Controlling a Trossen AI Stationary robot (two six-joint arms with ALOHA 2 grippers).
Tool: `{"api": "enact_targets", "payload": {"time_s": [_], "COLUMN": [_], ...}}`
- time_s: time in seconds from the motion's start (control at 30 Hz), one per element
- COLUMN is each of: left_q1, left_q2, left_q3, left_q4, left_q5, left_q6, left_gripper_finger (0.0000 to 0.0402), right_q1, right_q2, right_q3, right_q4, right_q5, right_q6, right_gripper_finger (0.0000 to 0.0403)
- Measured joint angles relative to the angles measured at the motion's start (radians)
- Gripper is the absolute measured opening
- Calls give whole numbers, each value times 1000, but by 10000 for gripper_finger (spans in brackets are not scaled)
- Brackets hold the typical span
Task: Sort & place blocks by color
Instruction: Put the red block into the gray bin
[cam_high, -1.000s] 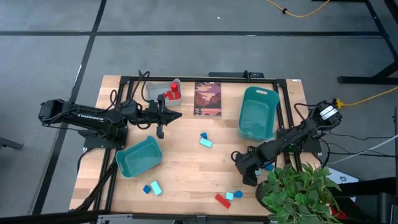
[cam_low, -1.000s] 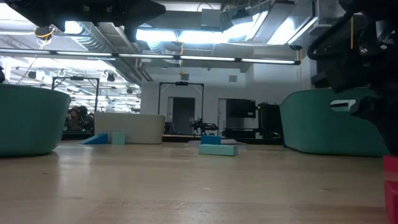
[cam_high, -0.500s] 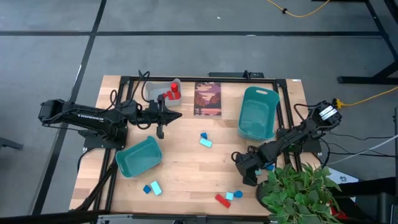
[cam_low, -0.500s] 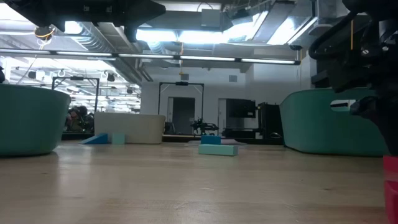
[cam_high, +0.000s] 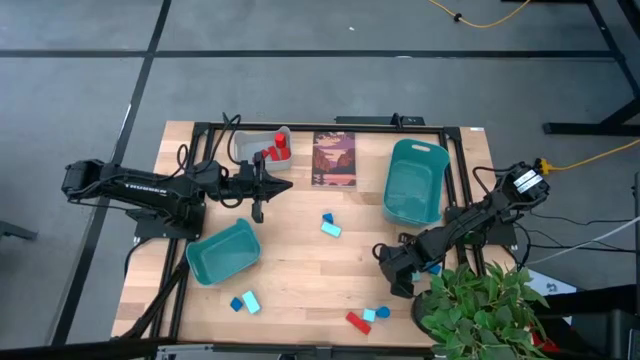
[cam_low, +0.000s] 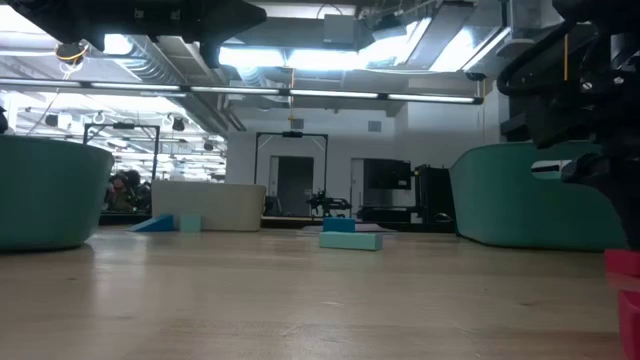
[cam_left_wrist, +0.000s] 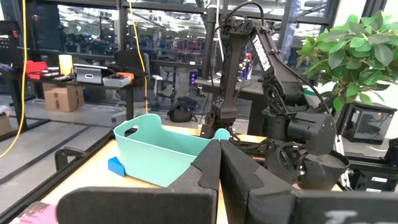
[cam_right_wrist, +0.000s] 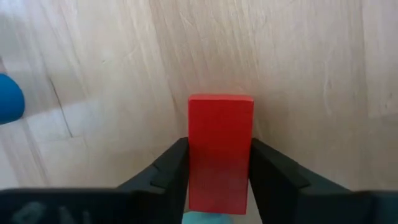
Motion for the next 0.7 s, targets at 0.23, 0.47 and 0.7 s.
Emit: {"api": "enact_targets", "payload": {"time_s": [0.23, 0.47, 0.7], "left_q1": [0, 0, 0], "left_q2": [0, 0, 0], "left_q3": [0, 0, 0], "left_q4": [0, 0, 0], "left_q5": [0, 0, 0], "left_q6": [0, 0, 0], "left_gripper_finger": [0, 0, 0], "right_q1": [0, -13, -61], "right_q2": [-28, -113, -200], "right_q3": [0, 12, 11], "right_q4": [-1, -6, 106], "right_q5": [6, 96, 198], "right_q6": [-77, -136, -284], "right_gripper_finger": [135, 135, 135]}}
